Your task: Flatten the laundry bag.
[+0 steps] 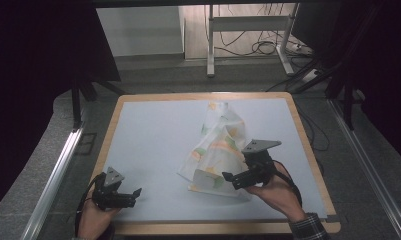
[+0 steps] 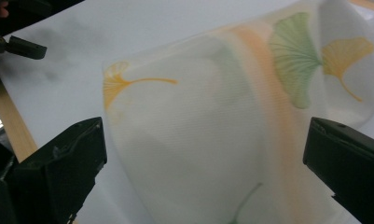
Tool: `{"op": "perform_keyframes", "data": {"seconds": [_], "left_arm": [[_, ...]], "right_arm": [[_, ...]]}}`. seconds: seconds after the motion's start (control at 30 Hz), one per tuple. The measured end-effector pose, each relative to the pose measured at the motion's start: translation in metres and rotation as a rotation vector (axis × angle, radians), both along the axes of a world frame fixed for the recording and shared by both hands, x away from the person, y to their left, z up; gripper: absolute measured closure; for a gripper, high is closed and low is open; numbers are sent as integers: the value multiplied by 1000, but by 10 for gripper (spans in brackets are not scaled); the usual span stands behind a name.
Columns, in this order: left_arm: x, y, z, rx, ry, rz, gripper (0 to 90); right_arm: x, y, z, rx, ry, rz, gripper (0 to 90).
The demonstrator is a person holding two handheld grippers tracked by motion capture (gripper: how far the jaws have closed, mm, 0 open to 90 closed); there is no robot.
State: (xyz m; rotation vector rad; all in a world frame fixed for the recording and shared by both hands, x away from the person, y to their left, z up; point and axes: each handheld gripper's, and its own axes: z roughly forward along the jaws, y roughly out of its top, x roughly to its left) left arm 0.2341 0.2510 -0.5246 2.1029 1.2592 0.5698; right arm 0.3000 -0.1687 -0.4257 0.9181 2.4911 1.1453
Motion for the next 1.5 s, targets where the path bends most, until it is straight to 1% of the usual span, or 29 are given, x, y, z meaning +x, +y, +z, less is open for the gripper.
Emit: {"op": "perform_keyframes", "data": {"seconds": [0.1,0.17,0.2,0.23,0.27,0.3,0.37,0.4,0.43,0.47,0.5,0.53,0.57,0.6,0.83,0.97,1.0,1.07,1.1,1.13,1.17,1.2,1.23,1.27,1.3,1.33,1.43,1.47,1.5], "left_arm": [[0,0,0,-3,1,1,40],[0,-1,0,-3,1,0,40],[0,-1,0,-3,1,0,40],[0,0,-1,1,5,-3,40],[0,0,-1,1,5,-3,40],[0,0,-1,2,6,-3,40],[0,-1,-1,2,7,-3,40],[0,-1,-1,2,7,-3,40],[0,-1,-1,1,7,-3,39],[0,0,-1,1,7,-4,40],[0,-1,-1,-2,5,-1,40],[0,-1,-1,-2,5,-1,40],[0,-1,-1,-2,6,-2,40],[0,-1,-1,2,8,-5,40],[1,-2,-1,8,12,-12,40],[1,-3,-1,5,12,-14,40],[1,-3,-1,5,12,-14,40],[1,-4,-1,4,12,-17,40],[2,-6,-1,-1,15,-22,40],[2,-6,-1,-1,15,-22,40],[3,-8,-1,-8,14,-25,40],[3,-8,-1,-8,14,-25,40],[3,-9,-1,-10,13,-27,40],[3,-10,-1,-15,12,-29,41],[4,-11,0,-21,10,-31,41],[4,-14,1,-31,10,-38,40],[6,-20,2,-44,11,-53,30],[6,-20,2,-44,11,-53,24],[8,-25,3,-66,8,-60,23]], "right_arm": [[-6,7,-6,-9,-19,7,0],[-8,11,-12,-37,-38,-2,0],[-8,11,-12,-37,-38,-2,0],[-7,13,-19,-71,-64,-18,0],[-7,13,-19,-71,-64,-18,0],[-6,14,-24,-106,-90,-38,38],[-6,15,-26,-119,-104,-52,68],[-5,14,-27,-128,-117,-66,116],[-4,13,-27,-127,-124,-69,229],[-4,11,-27,-124,-123,-63,354],[-2,7,-26,-94,-90,-50,583],[-2,7,-26,-94,-90,-50,583],[-1,4,-25,-84,-88,-61,687],[-1,-2,-22,-73,-90,-69,863],[0,-32,-7,-49,-91,-143,884],[-1,-69,3,-40,-92,-219,883],[-1,-69,3,-40,-92,-219,883],[-2,-87,5,-35,-83,-259,883],[-2,-107,6,-35,-71,-297,882],[-2,-107,6,-35,-71,-297,882],[-3,-126,5,-38,-57,-337,882],[-3,-126,5,-38,-57,-337,882],[-3,-145,3,-43,-43,-380,881],[-3,-154,2,-40,-30,-398,881],[-3,-154,2,-40,-30,-398,881],[-4,-170,-2,-40,-3,-434,881],[-4,-192,-8,-36,31,-479,880],[-4,-192,-8,-36,31,-479,880],[-4,-202,-13,-43,57,-501,868]]}}
